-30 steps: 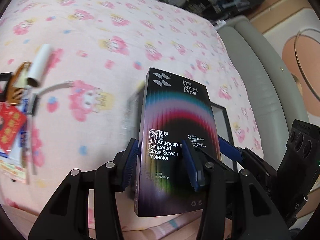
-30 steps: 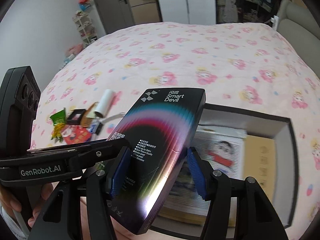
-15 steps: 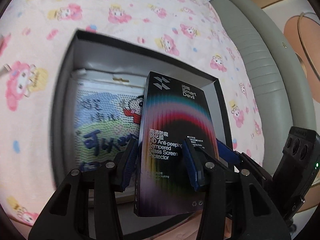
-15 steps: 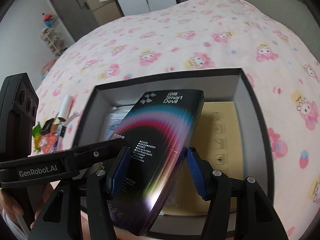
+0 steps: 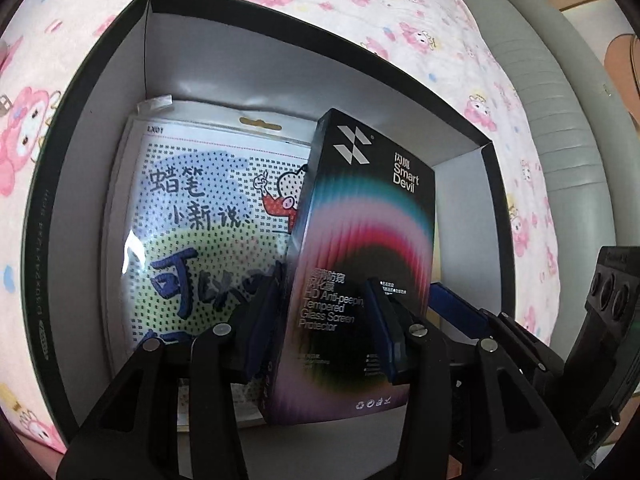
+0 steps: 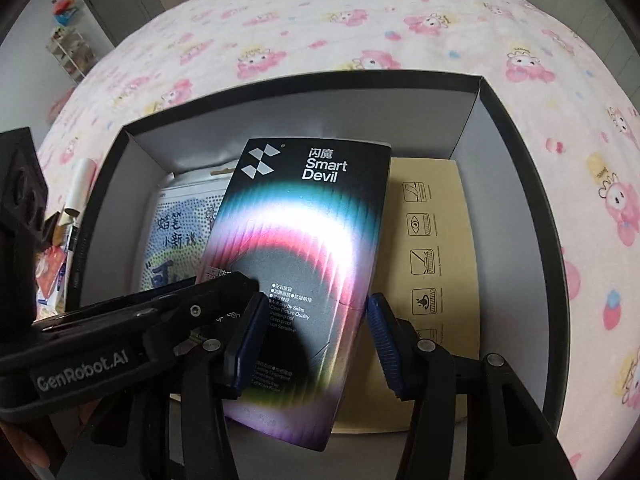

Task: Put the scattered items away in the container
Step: 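Lower the Smart Devil box into the black box beside the kit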

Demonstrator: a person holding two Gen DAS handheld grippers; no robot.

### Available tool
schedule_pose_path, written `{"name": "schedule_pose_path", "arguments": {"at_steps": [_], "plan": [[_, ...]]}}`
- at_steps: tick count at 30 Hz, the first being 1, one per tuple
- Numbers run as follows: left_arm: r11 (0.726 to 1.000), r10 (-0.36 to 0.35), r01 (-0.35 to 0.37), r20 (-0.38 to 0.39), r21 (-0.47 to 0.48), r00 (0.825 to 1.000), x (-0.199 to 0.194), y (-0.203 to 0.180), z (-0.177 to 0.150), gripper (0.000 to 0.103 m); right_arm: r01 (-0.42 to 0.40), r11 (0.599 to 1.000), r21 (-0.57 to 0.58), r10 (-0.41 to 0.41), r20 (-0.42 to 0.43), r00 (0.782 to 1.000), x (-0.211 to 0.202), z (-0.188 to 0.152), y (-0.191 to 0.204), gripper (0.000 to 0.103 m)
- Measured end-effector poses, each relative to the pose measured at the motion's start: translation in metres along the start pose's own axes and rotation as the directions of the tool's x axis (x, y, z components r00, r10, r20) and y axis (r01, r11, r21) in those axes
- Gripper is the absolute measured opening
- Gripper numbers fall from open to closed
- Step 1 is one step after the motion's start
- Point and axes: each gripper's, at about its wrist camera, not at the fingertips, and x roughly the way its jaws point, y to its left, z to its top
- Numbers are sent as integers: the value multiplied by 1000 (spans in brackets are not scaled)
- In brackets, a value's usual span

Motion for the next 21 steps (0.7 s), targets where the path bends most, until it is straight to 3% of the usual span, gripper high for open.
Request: {"name": "schedule_pose_path", "arguments": {"at_steps": [8, 14, 15, 21], "plan": [[998, 57, -56, 106, -21, 993, -25, 6, -7, 40, -29, 999, 32, 27, 60, 998, -16, -1, -7, 48], [992, 122, -126, 108, 26, 987, -24, -2, -19, 39, -33, 998, 48, 29, 82, 996, -24, -4, -14, 48], [988, 146, -151, 98, 41, 984, -23, -1, -21, 35, -29, 999, 41, 25, 93, 995, -26, -5, -12, 48], [939, 307, -321, 122, 122, 944, -21, -11, -29, 30, -1, 1000, 19, -3, 179, 984, -42, 0, 0, 48]]}}
